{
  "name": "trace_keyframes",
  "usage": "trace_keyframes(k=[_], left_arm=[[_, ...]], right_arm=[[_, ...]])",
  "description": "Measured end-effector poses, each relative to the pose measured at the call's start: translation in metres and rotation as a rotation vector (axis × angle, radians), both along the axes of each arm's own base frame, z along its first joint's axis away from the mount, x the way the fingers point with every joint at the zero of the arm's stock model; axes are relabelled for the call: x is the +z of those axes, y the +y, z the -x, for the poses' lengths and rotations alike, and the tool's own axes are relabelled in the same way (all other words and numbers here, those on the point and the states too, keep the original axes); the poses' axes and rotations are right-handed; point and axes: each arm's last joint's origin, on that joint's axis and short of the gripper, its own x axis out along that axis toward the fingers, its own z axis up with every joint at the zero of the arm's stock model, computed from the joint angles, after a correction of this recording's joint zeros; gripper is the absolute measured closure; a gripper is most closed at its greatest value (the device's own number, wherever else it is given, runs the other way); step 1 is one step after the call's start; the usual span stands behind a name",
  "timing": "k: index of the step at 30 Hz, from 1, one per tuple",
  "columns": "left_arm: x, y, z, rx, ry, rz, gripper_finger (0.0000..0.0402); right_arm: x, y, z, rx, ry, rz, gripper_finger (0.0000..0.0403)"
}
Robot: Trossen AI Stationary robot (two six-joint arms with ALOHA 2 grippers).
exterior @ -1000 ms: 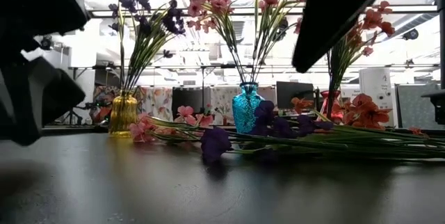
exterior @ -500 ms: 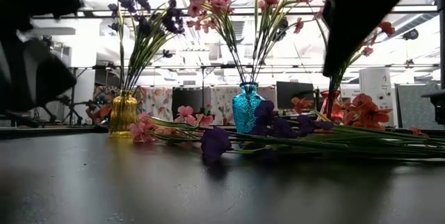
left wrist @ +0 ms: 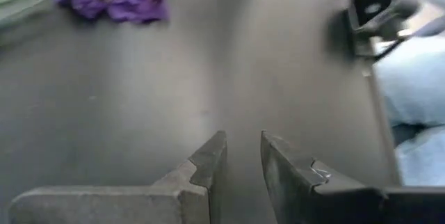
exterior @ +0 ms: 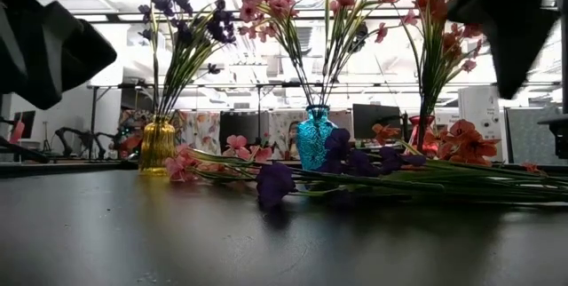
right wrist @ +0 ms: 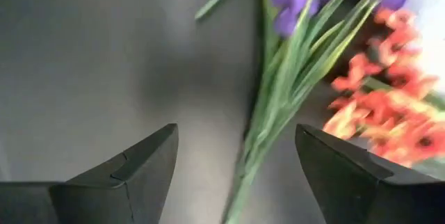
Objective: Sort flowers into vase by color
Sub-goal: Put the purple flower into the yellow vase
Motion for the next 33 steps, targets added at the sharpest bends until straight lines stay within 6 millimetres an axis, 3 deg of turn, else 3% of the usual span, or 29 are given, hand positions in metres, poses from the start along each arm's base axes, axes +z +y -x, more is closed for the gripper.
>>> trace_keyframes(k=[10, 19, 27, 33], left_arm=[[-0.005, -0.002, 0.015, 0.091, 0.124, -0.022, 0.0326], [-0.005, -0.002, 0.015, 0.125, 0.128, 0.005, 0.0326], [-0.003, 0.0, 0.012, 0.173, 0.039, -0.075, 0.0326], [-0.003, 0.002, 0.011, 0.211, 0.021, -0.074, 0.0326]], right_arm=[[-0.008, 0.02, 0.029, -0.037, 0.057, 0.042, 0.015], [-0.027, 0.017, 0.035, -0.092, 0.044, 0.068, 0.0108], [-0.057, 0.0, 0.032, -0.14, -0.036, 0.096, 0.0103], [-0.077, -0.015, 0.034, -0.194, -0.044, 0.075, 0.0158]])
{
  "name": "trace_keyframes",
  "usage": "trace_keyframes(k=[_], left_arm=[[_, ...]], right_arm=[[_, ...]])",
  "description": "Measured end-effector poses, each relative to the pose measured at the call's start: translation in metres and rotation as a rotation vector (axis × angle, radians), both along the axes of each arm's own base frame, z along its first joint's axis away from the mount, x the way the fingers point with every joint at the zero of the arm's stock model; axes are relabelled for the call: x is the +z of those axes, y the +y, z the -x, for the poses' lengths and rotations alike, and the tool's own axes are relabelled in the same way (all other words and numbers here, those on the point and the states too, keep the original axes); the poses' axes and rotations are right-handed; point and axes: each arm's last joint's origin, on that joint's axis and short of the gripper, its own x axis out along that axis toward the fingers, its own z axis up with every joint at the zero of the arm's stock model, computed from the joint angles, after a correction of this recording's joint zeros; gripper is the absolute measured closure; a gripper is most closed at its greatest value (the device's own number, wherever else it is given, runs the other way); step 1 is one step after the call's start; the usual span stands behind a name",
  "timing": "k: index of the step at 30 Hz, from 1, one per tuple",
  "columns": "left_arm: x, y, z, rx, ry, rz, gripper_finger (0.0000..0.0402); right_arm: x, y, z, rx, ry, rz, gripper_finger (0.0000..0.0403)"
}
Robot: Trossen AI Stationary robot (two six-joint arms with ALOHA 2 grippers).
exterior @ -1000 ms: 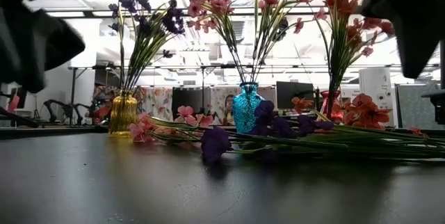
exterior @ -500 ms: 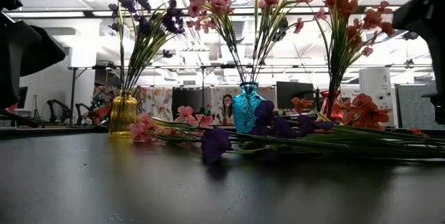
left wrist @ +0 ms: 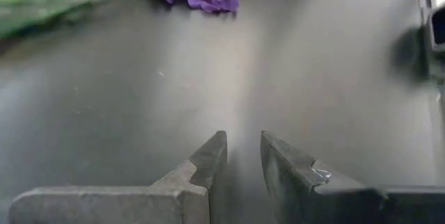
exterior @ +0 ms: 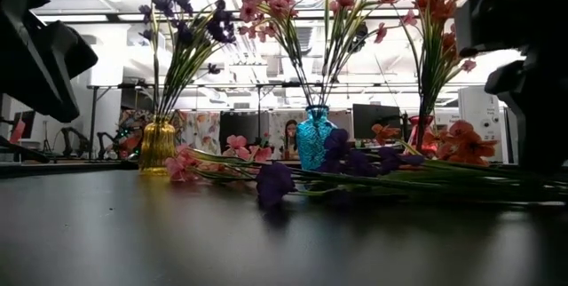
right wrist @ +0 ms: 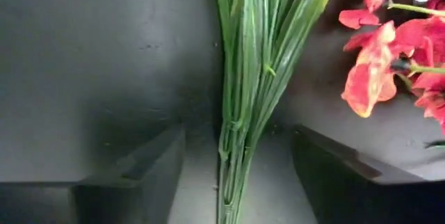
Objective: Sort flowers into vase by color
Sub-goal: Put the purple flower into the yellow vase
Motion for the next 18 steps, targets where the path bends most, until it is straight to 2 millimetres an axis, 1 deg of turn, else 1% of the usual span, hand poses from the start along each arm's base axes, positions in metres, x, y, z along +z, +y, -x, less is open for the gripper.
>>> trace_keyframes(k=[3, 6, 10, 11, 15, 18], left_arm=[[0.002, -0.001, -0.002, 0.054, -0.01, 0.054, 0.0326], [0.003, -0.001, -0.002, 0.031, -0.013, 0.037, 0.0326], [0.003, -0.001, -0.002, 0.029, -0.012, 0.036, 0.0326], [0.002, -0.001, -0.002, 0.019, -0.007, 0.031, 0.0326], [0.001, 0.001, -0.001, -0.021, 0.014, -0.018, 0.0326], [0.001, 0.001, 0.0, -0.039, 0.016, -0.036, 0.0326]], right_arm=[[-0.007, -0.005, 0.002, -0.009, 0.0, 0.004, 0.0212], [-0.011, -0.007, 0.002, 0.023, -0.008, -0.001, 0.0276], [-0.012, -0.007, 0.001, 0.066, -0.006, 0.006, 0.0363], [-0.012, -0.007, 0.001, 0.081, -0.002, 0.011, 0.0378], [-0.002, -0.009, 0.003, 0.103, 0.034, 0.036, 0.0384], [0.012, -0.015, 0.011, 0.118, 0.098, 0.078, 0.0385]])
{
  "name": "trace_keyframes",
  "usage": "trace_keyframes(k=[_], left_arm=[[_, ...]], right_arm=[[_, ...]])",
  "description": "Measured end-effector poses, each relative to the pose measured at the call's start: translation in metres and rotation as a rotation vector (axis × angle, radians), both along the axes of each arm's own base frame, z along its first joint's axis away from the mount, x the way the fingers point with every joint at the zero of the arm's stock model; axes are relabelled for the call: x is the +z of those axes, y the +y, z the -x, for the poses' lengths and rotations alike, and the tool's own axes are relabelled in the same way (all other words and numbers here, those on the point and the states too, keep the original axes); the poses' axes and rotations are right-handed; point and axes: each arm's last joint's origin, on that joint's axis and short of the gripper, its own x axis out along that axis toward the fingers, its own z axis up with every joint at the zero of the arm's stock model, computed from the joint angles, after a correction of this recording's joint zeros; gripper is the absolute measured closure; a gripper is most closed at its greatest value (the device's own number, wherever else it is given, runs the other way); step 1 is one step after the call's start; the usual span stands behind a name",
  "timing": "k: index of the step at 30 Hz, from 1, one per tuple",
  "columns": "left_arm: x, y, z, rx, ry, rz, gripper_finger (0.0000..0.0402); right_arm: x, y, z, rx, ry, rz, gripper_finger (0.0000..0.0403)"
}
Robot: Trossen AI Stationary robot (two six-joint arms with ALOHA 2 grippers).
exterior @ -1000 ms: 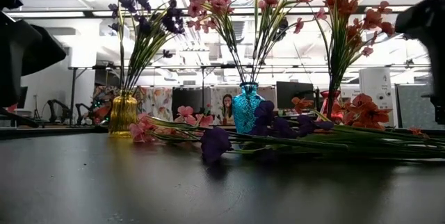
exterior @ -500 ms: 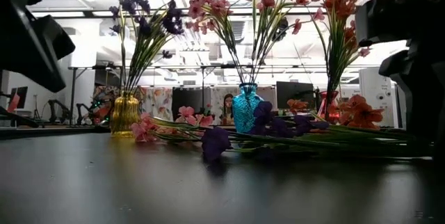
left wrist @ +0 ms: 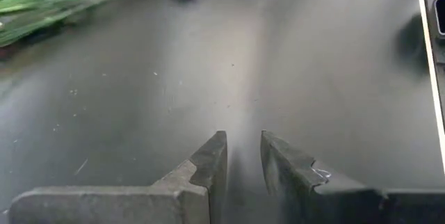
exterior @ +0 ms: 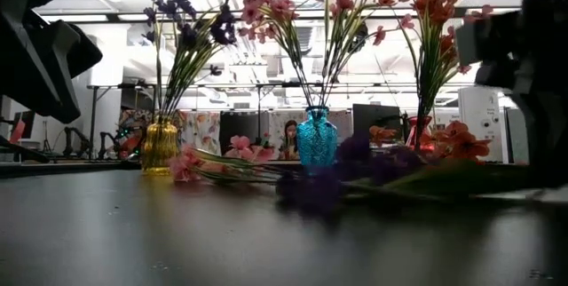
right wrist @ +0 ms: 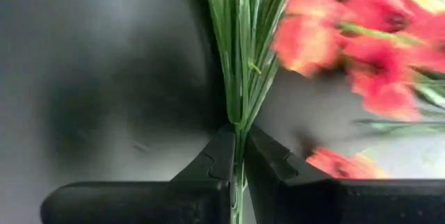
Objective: Sort flowers into vase by color
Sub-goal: Put the purple flower into the yellow vase
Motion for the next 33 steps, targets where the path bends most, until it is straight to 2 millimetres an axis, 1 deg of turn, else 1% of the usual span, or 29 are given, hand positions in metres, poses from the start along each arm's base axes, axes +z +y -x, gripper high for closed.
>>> trace_keyframes(k=[2, 4, 6, 8, 11, 15, 18, 22, 27, 33], left_arm=[[0.0, 0.0, 0.0, -0.003, -0.001, -0.002, 0.0326], [0.002, 0.0, 0.0, -0.001, -0.01, 0.003, 0.0326], [0.004, 0.0, -0.001, -0.002, -0.033, -0.008, 0.0326], [0.006, -0.001, -0.002, -0.013, -0.065, -0.011, 0.0326], [0.009, -0.004, -0.005, -0.034, -0.103, -0.007, 0.0326], [0.014, -0.008, -0.009, -0.054, -0.191, -0.019, 0.0326], [0.019, -0.011, -0.012, -0.083, -0.256, -0.034, 0.0326], [0.019, -0.011, -0.012, -0.089, -0.257, -0.037, 0.0326], [0.02, -0.012, -0.012, -0.087, -0.247, 0.008, 0.0326], [0.036, -0.018, -0.018, -0.105, -0.283, 0.01, 0.0326]], right_arm=[[0.019, 0.0, -0.001, 0.002, -0.039, -0.026, 0.0385], [0.037, -0.003, 0.003, 0.0, -0.075, -0.032, 0.0385], [0.051, -0.007, 0.008, 0.001, -0.117, -0.03, 0.0385], [0.065, -0.01, 0.011, -0.002, -0.186, -0.056, 0.0385], [0.084, -0.017, 0.021, -0.003, -0.315, -0.041, 0.0385], [0.091, -0.018, 0.028, 0.058, -0.515, -0.064, 0.0386], [0.092, -0.02, 0.03, 0.104, -0.653, -0.121, 0.0386], [0.084, -0.027, 0.038, 0.116, -0.687, -0.135, 0.0386], [0.09, -0.031, 0.05, 0.143, -0.743, -0.17, 0.0386], [0.103, -0.026, 0.052, 0.319, -1.018, -0.243, 0.0386]])
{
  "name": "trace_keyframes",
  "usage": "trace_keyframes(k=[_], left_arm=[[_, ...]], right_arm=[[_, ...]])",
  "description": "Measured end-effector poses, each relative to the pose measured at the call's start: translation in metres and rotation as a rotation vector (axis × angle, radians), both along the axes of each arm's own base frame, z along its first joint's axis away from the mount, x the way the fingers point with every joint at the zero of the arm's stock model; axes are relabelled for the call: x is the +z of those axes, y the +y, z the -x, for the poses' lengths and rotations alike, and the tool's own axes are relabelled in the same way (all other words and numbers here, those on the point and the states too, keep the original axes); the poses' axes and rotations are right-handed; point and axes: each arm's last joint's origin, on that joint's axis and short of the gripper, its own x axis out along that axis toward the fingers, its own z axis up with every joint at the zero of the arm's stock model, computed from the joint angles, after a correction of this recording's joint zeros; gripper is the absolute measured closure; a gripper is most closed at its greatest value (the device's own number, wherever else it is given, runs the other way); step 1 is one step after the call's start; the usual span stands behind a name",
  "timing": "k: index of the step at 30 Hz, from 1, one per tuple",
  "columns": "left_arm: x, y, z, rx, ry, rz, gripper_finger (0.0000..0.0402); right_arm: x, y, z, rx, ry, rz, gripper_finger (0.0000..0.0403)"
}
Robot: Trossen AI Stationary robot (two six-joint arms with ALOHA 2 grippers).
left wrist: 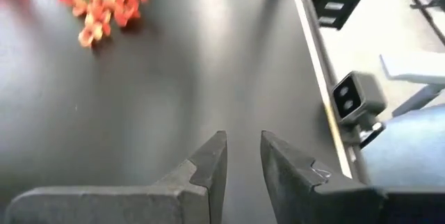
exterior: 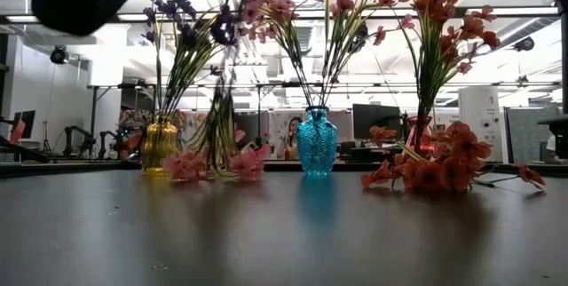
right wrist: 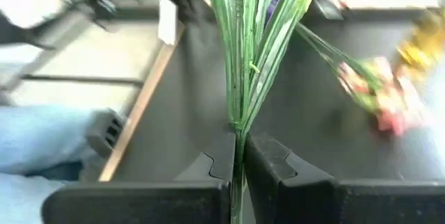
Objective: Sort flowers into vase by color
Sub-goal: Put the purple flower into the yellow vase
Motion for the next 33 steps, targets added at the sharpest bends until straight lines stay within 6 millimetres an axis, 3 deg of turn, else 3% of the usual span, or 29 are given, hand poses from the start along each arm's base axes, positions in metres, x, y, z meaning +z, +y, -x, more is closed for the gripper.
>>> trace_keyframes(k=[10, 16, 21, 25, 33], left_arm=[[0.05, -0.01, -0.016, 0.008, -0.195, -0.187, 0.0326], [0.07, 0.001, -0.035, 0.12, -0.371, -0.201, 0.0322], [0.073, 0.018, -0.063, 0.088, -0.478, -0.197, 0.0288], [0.069, 0.033, -0.08, 0.113, -0.499, -0.206, 0.0244], [0.072, 0.041, -0.086, 0.096, -0.524, -0.28, 0.0186]], right_arm=[[0.006, 0.004, -0.012, 0.107, -0.345, 0.081, 0.0386], [0.006, 0.004, -0.031, 0.093, -0.517, 0.14, 0.0386], [-0.004, 0.005, -0.051, 0.091, -0.625, 0.164, 0.0386], [-0.01, 0.009, -0.07, 0.072, -0.615, 0.206, 0.0386], [-0.016, 0.013, -0.097, 0.018, -0.596, 0.262, 0.0386]])
